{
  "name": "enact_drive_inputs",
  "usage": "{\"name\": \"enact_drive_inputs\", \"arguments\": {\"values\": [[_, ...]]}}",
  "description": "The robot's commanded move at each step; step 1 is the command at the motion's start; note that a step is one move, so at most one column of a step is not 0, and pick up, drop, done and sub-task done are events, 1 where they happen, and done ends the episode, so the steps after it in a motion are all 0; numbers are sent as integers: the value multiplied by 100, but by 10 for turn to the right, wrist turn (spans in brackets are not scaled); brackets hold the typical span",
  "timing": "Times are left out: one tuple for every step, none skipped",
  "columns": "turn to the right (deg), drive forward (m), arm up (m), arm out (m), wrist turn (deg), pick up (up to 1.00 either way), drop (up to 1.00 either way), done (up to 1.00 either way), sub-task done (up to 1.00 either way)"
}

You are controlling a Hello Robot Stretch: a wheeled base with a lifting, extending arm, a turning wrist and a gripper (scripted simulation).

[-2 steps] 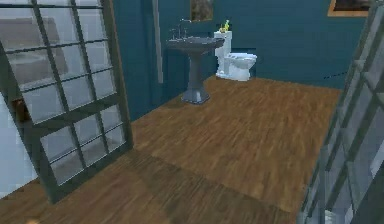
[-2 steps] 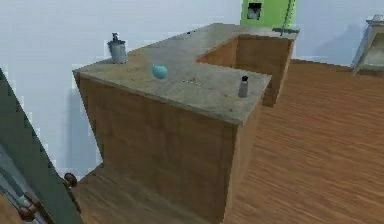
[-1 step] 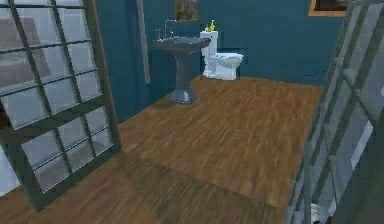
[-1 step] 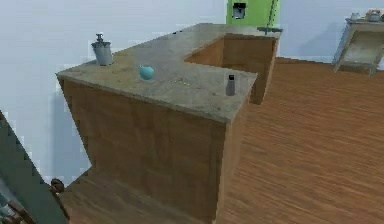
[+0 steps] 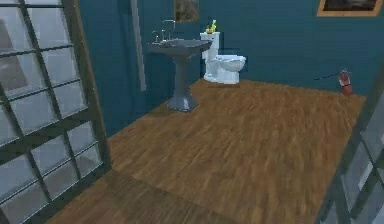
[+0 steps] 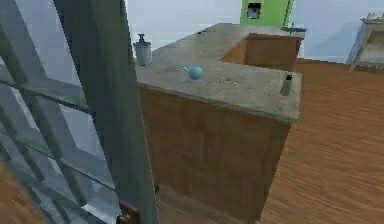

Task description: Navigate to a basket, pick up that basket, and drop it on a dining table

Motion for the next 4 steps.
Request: {"name": "enact_drive_inputs", "arguments": {"values": [[210, 0, 0, 0, 0, 0, 0, 0, 0], [0, 100, 0, 0, 0, 0, 0, 0, 0], [60, 0, 0, 0, 0, 0, 0, 0, 0], [0, 30, 0, 0, 0, 0, 0, 0, 0]]}}
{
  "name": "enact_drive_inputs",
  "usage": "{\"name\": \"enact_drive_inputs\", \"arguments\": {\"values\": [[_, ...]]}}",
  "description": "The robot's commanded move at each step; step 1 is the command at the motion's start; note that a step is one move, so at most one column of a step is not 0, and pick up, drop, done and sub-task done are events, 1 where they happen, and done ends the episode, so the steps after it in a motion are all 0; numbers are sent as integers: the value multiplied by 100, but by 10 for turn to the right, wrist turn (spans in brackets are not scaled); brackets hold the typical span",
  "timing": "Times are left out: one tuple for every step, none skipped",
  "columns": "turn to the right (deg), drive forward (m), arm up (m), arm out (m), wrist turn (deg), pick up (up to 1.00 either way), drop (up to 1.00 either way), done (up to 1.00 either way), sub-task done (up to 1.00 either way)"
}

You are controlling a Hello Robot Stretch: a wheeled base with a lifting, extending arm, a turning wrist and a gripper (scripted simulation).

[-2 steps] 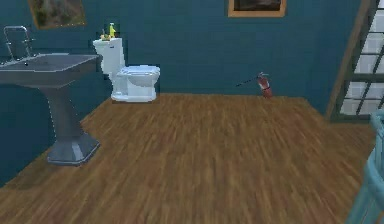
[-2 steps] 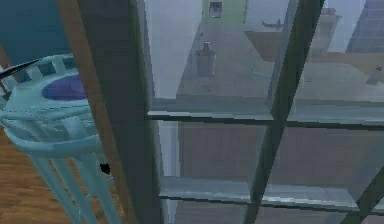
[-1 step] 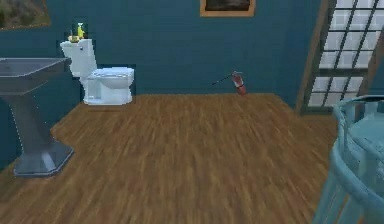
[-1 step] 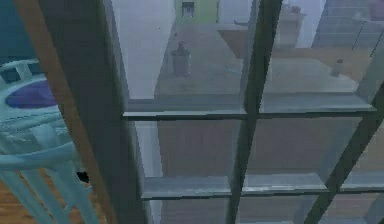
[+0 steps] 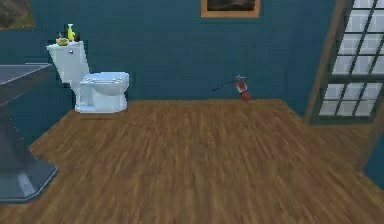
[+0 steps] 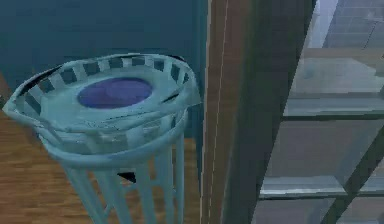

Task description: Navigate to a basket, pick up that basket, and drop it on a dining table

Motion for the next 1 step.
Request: {"name": "enact_drive_inputs", "arguments": {"values": [[150, 0, 0, 0, 0, 0, 0, 0, 0]]}}
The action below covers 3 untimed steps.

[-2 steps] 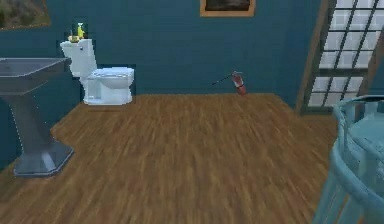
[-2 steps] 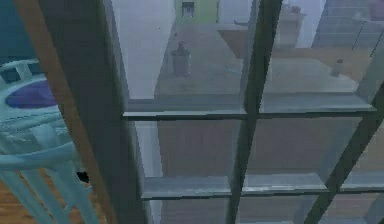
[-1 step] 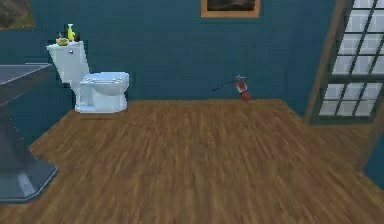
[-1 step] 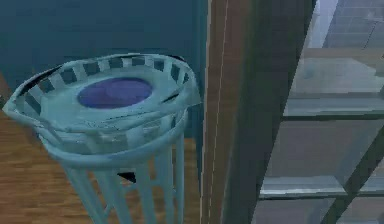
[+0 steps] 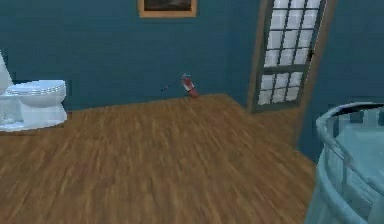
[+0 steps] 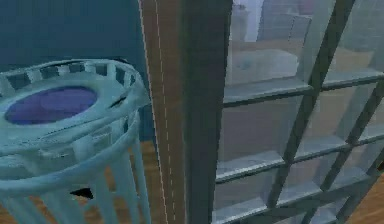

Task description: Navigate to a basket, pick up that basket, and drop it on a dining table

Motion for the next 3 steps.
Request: {"name": "enact_drive_inputs", "arguments": {"values": [[0, 60, 0, 0, 0, 0, 0, 0, 0], [270, 0, 0, 0, 0, 0, 0, 0, 0], [0, 100, 0, 0, 0, 0, 0, 0, 0]]}}
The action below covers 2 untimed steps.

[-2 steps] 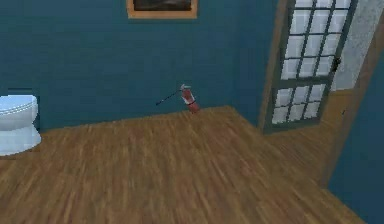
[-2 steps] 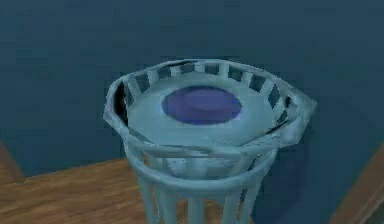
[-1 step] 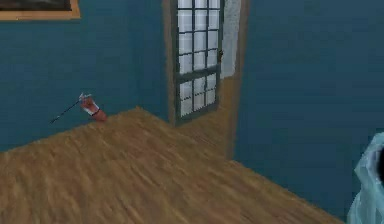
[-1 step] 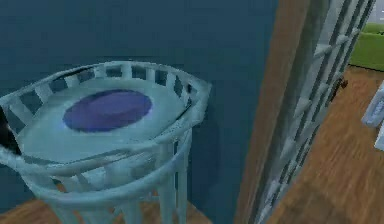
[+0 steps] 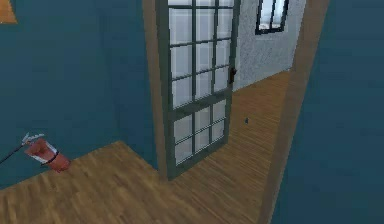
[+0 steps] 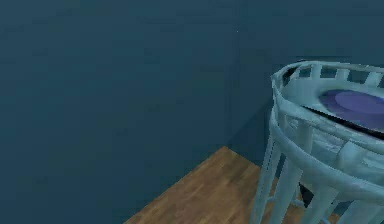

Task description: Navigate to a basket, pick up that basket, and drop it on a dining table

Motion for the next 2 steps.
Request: {"name": "enact_drive_inputs", "arguments": {"values": [[30, 0, 0, 0, 0, 0, 0, 0, 0], [0, 100, 0, 0, 0, 0, 0, 0, 0]]}}
